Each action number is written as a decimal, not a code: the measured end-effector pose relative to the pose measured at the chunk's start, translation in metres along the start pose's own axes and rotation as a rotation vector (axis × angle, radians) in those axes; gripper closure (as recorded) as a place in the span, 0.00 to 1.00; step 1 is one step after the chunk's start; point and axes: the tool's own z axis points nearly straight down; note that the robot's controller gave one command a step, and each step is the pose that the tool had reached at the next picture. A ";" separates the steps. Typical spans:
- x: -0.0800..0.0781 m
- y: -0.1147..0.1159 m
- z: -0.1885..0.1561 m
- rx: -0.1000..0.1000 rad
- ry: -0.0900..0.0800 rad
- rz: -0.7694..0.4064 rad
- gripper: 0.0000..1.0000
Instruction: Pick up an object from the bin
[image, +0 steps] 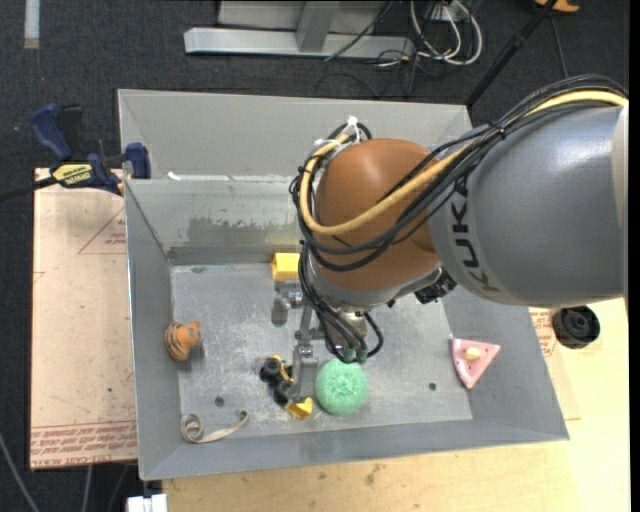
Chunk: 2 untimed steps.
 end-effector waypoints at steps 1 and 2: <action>-0.002 -0.001 -0.005 -0.001 -0.008 0.004 0.00; 0.016 -0.014 0.030 -0.002 -0.010 0.019 0.00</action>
Offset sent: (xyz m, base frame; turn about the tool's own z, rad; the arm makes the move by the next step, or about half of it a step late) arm -0.0204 -0.0176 -0.0374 0.0218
